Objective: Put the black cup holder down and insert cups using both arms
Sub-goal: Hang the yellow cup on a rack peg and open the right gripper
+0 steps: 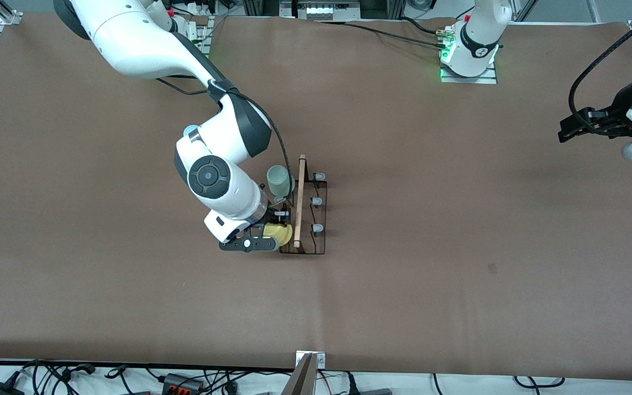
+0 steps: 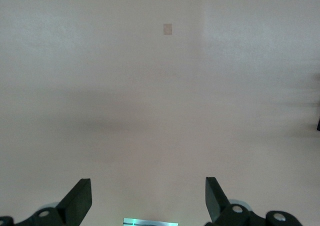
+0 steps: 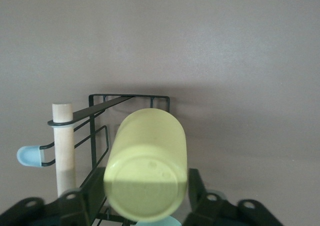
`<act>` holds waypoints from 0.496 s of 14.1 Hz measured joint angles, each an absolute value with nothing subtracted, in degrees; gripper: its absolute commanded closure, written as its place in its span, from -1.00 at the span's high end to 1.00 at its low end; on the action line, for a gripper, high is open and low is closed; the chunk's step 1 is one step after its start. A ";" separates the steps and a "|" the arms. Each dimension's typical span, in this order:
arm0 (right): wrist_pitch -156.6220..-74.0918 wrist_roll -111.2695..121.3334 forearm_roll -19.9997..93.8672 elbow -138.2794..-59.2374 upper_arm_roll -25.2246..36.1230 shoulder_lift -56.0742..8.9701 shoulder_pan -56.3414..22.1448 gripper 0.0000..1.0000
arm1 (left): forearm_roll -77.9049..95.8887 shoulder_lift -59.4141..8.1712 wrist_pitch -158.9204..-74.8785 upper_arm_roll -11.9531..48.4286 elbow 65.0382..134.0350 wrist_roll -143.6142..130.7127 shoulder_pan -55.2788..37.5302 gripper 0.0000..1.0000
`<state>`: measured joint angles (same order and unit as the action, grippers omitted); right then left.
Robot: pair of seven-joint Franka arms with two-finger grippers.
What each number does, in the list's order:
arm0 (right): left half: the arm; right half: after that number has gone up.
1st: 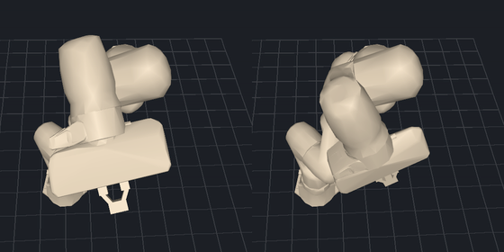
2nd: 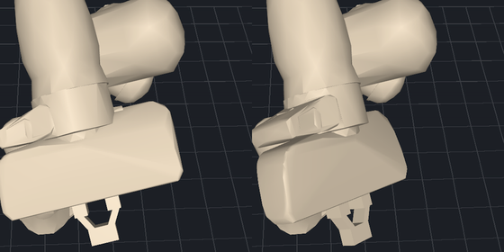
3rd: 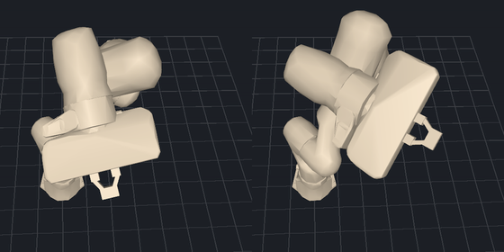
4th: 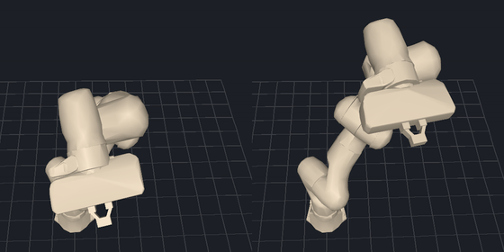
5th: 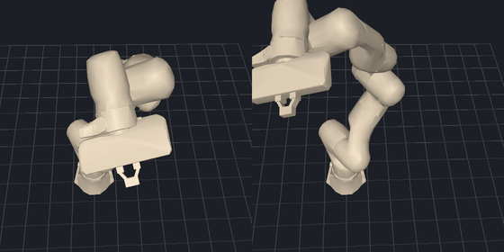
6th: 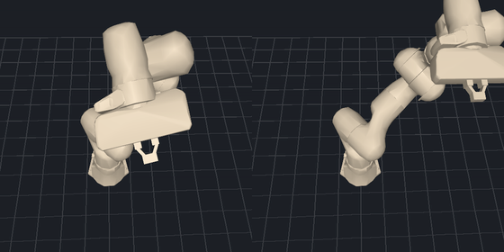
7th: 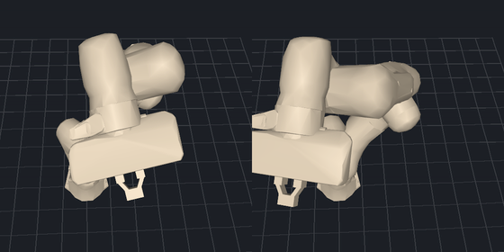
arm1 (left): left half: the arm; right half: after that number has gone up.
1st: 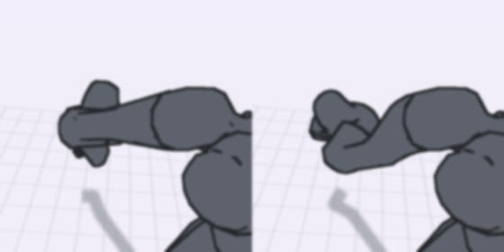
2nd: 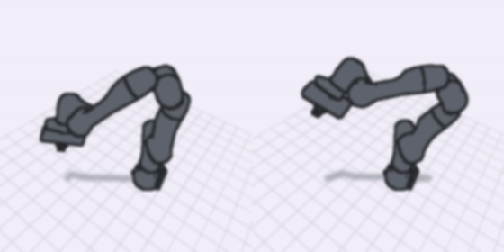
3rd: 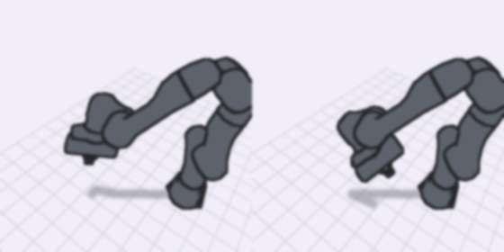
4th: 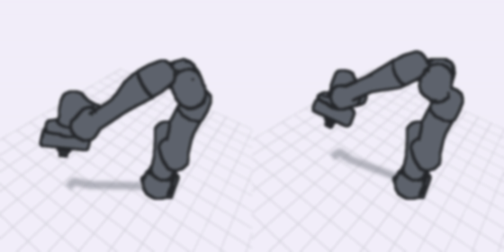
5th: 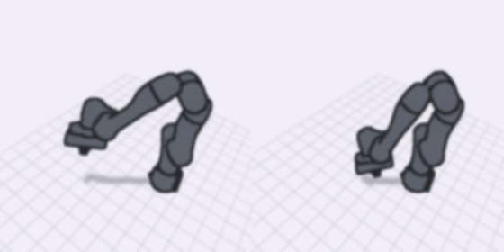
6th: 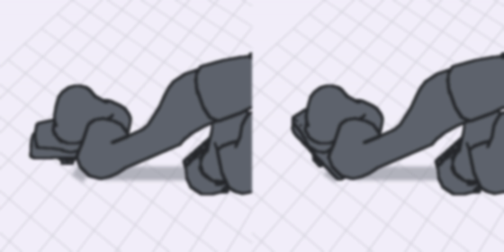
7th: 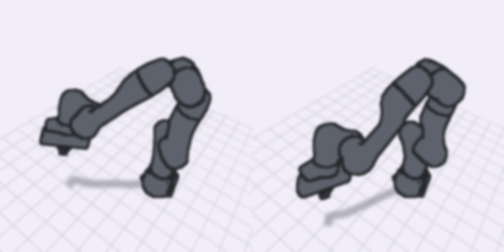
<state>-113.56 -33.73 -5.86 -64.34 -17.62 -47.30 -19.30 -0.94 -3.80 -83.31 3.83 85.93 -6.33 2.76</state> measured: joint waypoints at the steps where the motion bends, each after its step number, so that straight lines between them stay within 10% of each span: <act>1: -113.56 -33.82 -5.86 -64.32 -17.62 -47.29 -19.31 1.00 | -0.94 -3.80 -83.31 3.82 85.93 -6.33 2.93 1.00; 7: -109.86 -33.76 -6.21 -63.52 -15.84 -45.14 -18.38 1.00 | -0.94 -4.37 -85.17 3.81 85.93 -5.65 3.16 1.00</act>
